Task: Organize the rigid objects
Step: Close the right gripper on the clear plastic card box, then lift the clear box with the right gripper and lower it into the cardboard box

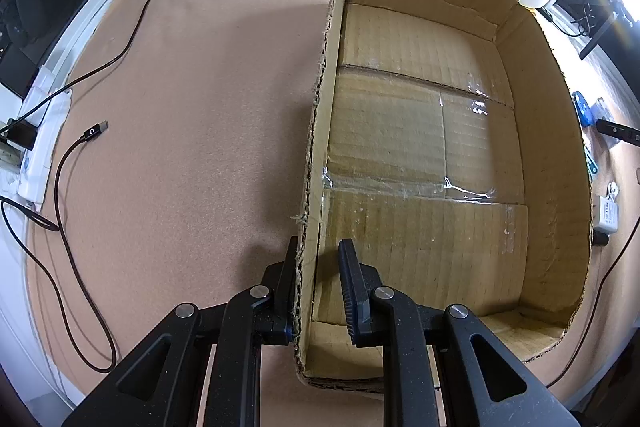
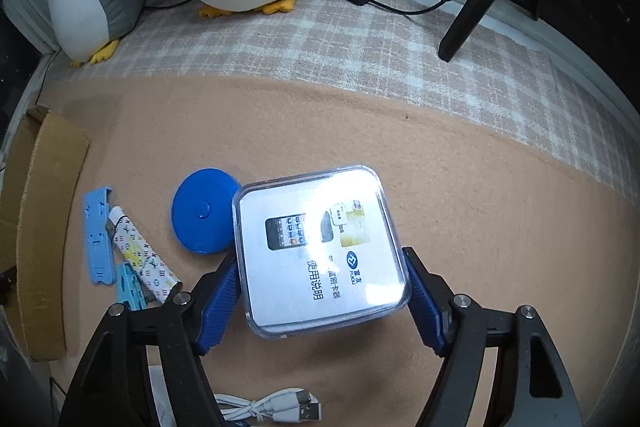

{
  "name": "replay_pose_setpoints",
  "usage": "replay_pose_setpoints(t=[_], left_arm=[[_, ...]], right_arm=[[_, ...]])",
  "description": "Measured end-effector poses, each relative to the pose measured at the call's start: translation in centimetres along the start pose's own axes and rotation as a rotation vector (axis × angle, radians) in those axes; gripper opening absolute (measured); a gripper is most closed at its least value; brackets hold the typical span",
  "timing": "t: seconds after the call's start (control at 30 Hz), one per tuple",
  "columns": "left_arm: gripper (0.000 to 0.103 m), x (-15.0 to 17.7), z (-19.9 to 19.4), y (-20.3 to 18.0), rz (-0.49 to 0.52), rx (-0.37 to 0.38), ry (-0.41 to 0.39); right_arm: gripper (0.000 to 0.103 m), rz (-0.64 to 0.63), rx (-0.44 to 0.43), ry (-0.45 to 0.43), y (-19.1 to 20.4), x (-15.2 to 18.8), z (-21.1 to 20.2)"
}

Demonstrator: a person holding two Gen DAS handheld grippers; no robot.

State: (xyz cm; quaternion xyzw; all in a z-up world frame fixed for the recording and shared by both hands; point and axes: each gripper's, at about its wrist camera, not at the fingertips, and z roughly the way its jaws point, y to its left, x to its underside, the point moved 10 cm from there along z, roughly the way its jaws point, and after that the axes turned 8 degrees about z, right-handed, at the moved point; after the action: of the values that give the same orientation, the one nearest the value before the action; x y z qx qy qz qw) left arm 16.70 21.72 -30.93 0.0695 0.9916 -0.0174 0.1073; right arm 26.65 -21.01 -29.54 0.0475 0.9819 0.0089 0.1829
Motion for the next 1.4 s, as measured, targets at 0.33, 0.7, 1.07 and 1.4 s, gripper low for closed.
replay_pose_setpoints(t=[0.33,0.7,1.07,1.4], left_arm=[[0.019,0.2,-0.2,0.0,0.003,-0.003,-0.007],[0.019,0.1,-0.3,-0.1,0.001,-0.004,-0.007],[0.019,0.0,-0.3,-0.1,-0.004,-0.002,-0.009],[0.019,0.2,-0.2,0.0,-0.006,-0.001,-0.014]], right_arm=[[0.069,-0.074,-0.028,-0.054,4.1,0.8,-2.8],[0.066,-0.09,-0.037,0.014,4.8,1.0,0.2],[0.067,-0.126,-0.012,0.076,5.5,0.1,1.9],[0.067,-0.098,-0.037,0.022,6.0,-0.9,1.3]])
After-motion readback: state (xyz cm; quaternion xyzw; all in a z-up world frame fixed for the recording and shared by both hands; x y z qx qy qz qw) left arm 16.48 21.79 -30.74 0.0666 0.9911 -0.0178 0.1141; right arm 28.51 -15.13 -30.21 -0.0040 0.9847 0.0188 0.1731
